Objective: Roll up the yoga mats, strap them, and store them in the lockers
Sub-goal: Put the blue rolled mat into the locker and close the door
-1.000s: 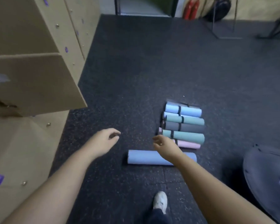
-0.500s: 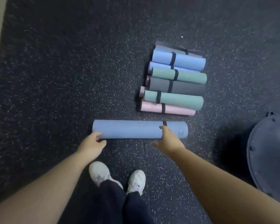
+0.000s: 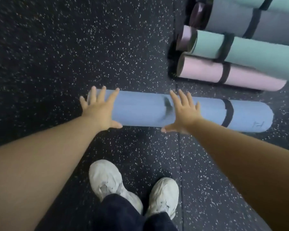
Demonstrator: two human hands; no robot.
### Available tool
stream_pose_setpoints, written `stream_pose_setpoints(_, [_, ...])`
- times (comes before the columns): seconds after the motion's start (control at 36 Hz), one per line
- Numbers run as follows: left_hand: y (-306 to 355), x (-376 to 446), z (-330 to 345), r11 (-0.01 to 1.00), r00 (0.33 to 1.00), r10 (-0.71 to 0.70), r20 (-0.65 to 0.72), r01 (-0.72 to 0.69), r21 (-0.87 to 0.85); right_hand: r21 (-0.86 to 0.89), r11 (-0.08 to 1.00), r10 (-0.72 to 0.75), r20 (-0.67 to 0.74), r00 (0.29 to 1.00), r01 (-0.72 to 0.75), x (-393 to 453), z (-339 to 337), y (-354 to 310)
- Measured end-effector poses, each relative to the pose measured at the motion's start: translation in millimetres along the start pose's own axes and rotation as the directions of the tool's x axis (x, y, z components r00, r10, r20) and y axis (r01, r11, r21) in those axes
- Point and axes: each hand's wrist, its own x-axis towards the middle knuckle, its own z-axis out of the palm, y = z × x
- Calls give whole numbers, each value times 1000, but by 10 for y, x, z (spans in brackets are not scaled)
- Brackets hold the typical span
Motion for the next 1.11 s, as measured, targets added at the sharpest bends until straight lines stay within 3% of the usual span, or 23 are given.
stream_pose_setpoints(0.14, [-134, 374, 144, 972, 971, 148, -189, -108, 208, -215, 973, -108, -102, 989, 84, 447, 73, -27])
stream_pose_setpoints(0.33, [-214, 74, -281, 912, 923, 281, -262, -171, 374, -306, 945, -144, -66, 987, 117, 120, -263, -253])
stream_pose_setpoints(0.58, [-632, -1530, -1906, 855, 828, 418, -374, -218, 471, -174, 970, -191, -120, 974, 169, -1263, -1453, -865])
stream_pose_setpoints(0.78, [-1159, -3050, -3427, 863, 628, 478, -615, -203, 463, -93, 947, -322, -253, 912, 309, -2429, -2779, -1626])
stream_pose_setpoints(0.89, [-1430, -4054, -4254, 917, 570, 390, -723, -171, 360, 21, 915, -376, -315, 871, 403, -3138, -3388, -2178])
stream_pose_setpoints(1.0, [-1617, -5050, -4802, 993, 437, 97, -894, -103, 57, 157, 832, -434, -414, 800, 532, -3784, -3858, -2769])
stream_pose_setpoints(1.11, [-1761, -6065, -5065, 962, 311, -169, -935, -154, -225, 186, 719, -528, -481, 700, 670, -4434, -4217, -3353])
